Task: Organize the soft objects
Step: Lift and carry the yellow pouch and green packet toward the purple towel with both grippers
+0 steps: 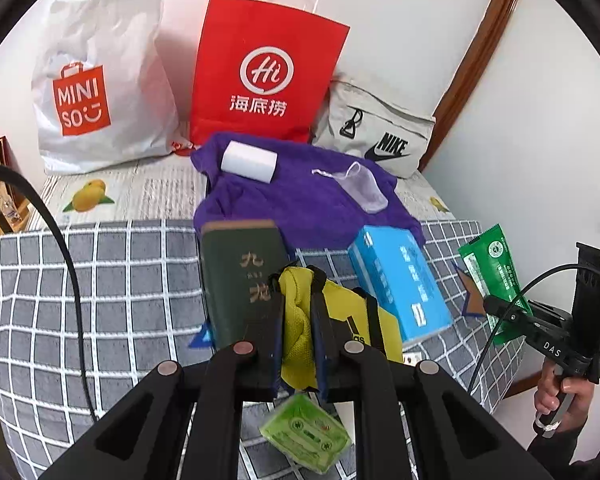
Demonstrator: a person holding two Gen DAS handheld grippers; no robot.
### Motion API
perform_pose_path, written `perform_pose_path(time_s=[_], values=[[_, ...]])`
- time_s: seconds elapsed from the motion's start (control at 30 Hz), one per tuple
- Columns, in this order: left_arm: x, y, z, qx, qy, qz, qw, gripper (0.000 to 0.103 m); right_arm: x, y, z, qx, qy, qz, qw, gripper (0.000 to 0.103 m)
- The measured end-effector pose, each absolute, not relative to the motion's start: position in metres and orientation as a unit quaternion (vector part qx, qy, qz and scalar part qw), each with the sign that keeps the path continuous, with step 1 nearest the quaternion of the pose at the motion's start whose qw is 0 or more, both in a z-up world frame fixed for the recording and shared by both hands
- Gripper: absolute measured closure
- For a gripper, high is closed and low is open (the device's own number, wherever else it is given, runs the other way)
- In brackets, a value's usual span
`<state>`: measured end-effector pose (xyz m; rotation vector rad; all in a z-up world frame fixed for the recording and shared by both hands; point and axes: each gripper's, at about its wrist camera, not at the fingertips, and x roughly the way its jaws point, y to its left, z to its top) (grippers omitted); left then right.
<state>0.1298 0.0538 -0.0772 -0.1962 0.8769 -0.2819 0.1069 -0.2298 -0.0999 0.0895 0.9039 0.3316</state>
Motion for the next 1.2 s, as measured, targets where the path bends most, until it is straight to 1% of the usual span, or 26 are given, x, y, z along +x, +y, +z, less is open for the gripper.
perform_pose_path(time_s=[0.27,0.6,0.9,1.2], values=[[0.158,0.059,-0.064,-0.090,0.416,-0.132,0.895,0.090,0.143,-0.230,-0.084,0.038,0.428,0.156,0.890,0.097],[0.204,0.066,-0.062,-0.088,0.419,-0.127,0.895,0.090,0.191,-0.239,-0.077,0.056,0.424,0.151,0.891,0.097],[0.238,0.069,-0.069,-0.107,0.420,-0.124,0.892,0.090,0.225,-0.249,-0.088,0.063,0.435,0.141,0.887,0.097],[0.274,0.061,-0.079,-0.113,0.429,-0.120,0.888,0.090,0.281,-0.250,-0.117,0.062,0.463,0.132,0.874,0.097]])
